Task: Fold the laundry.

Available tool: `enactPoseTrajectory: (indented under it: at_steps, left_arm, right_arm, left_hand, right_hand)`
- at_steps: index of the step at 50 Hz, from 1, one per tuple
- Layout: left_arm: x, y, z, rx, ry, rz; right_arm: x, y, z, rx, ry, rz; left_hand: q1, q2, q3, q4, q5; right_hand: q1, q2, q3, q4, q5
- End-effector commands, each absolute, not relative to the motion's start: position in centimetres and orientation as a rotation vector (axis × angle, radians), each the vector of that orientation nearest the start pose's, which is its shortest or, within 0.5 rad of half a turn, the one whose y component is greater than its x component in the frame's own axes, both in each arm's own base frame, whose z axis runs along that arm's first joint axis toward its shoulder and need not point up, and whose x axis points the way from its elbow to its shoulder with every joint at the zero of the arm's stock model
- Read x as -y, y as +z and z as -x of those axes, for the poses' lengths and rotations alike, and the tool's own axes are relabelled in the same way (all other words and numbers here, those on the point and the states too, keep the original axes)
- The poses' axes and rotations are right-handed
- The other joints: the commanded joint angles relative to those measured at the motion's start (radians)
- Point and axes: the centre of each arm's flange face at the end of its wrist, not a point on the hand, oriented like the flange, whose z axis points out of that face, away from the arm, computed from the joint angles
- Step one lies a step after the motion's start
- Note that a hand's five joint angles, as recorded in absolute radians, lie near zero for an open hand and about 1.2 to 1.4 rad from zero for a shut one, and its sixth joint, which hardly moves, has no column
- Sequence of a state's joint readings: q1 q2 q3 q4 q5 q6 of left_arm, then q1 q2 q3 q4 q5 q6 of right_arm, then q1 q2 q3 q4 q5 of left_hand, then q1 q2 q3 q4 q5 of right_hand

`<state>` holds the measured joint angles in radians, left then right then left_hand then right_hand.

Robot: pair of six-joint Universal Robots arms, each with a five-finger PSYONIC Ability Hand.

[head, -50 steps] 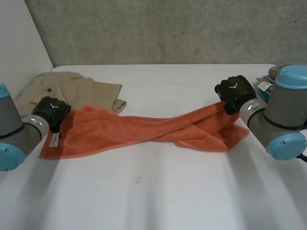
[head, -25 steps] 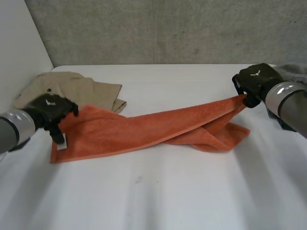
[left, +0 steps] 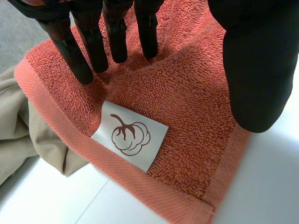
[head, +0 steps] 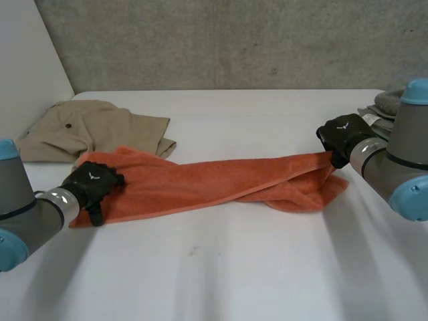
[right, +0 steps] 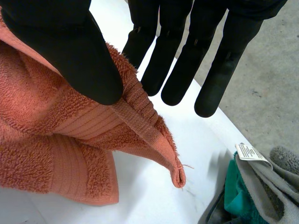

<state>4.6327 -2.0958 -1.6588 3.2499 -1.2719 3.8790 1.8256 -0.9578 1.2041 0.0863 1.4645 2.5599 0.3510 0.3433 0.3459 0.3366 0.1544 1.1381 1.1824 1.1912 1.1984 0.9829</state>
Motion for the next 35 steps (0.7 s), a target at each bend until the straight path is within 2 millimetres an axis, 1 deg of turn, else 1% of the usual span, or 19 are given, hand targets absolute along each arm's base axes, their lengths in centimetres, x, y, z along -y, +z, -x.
enactPoseTrajectory:
  at_steps: [1, 8, 14, 17, 19, 20, 23, 24, 28, 32, 35]
  left_arm:
    - [32.4, 12.0, 18.7, -2.259, -1.620, -1.244]
    - [33.1, 11.1, 18.7, -2.222, -1.621, -1.253]
    - [33.9, 10.8, 18.7, -2.167, -1.620, -1.273]
    - [34.1, 10.7, 18.8, -2.158, -1.621, -1.278]
    - [34.2, 10.6, 18.9, -2.156, -1.622, -1.278]
    - [34.4, 10.7, 18.9, -2.153, -1.629, -1.274]
    - [34.7, 10.8, 18.9, -2.146, -1.639, -1.268]
    - [34.8, 10.9, 18.9, -2.145, -1.646, -1.265]
    - [35.0, 11.3, 19.0, -2.145, -1.669, -1.249]
    - [35.1, 11.4, 19.0, -2.152, -1.687, -1.224]
    - [35.2, 11.5, 19.0, -2.151, -1.694, -1.216]
  right_arm:
    - [35.6, 18.6, -23.9, -2.372, -1.879, 1.175]
    - [35.5, 18.5, -23.9, -2.373, -1.874, 1.178]
    - [35.4, 18.4, -24.0, -2.373, -1.871, 1.188]
    - [35.4, 18.4, -24.0, -2.372, -1.872, 1.195]
    - [35.4, 18.4, -23.9, -2.375, -1.871, 1.197]
    - [35.3, 18.4, -23.9, -2.374, -1.872, 1.199]
    - [35.3, 18.5, -23.9, -2.371, -1.873, 1.199]
    - [35.3, 18.5, -23.9, -2.373, -1.874, 1.199]
    - [35.3, 18.4, -23.9, -2.373, -1.871, 1.198]
    - [35.3, 18.4, -23.9, -2.373, -1.871, 1.200]
    - [35.3, 18.4, -23.9, -2.374, -1.869, 1.202]
  left_hand:
    - [-0.008, -0.001, -0.003, 0.006, 0.014]
    - [-0.003, 0.005, 0.003, 0.012, 0.019]
    - [0.044, 0.052, 0.050, 0.059, 0.066]
    - [0.109, 0.117, 0.114, 0.123, 0.131]
    - [0.179, 0.187, 0.184, 0.194, 0.201]
    - [0.270, 0.277, 0.275, 0.284, 0.292]
    - [0.429, 0.436, 0.434, 0.443, 0.451]
    - [0.528, 0.536, 0.533, 0.542, 0.550]
    - [0.643, 0.651, 0.648, 0.658, 0.665]
    - [0.629, 0.637, 0.634, 0.643, 0.651]
    - [0.541, 0.549, 0.546, 0.555, 0.563]
  right_hand:
    - [0.258, 0.214, 0.205, 0.198, 0.239]
    - [0.258, 0.214, 0.205, 0.198, 0.239]
    - [0.258, 0.214, 0.205, 0.198, 0.239]
    - [0.258, 0.214, 0.205, 0.198, 0.239]
    - [0.258, 0.214, 0.205, 0.198, 0.239]
    - [0.258, 0.214, 0.205, 0.198, 0.239]
    - [0.258, 0.214, 0.205, 0.198, 0.239]
    - [0.258, 0.214, 0.205, 0.198, 0.239]
    - [0.258, 0.214, 0.205, 0.198, 0.239]
    - [0.258, 0.214, 0.205, 0.198, 0.239]
    - [0.258, 0.214, 0.205, 0.198, 0.239]
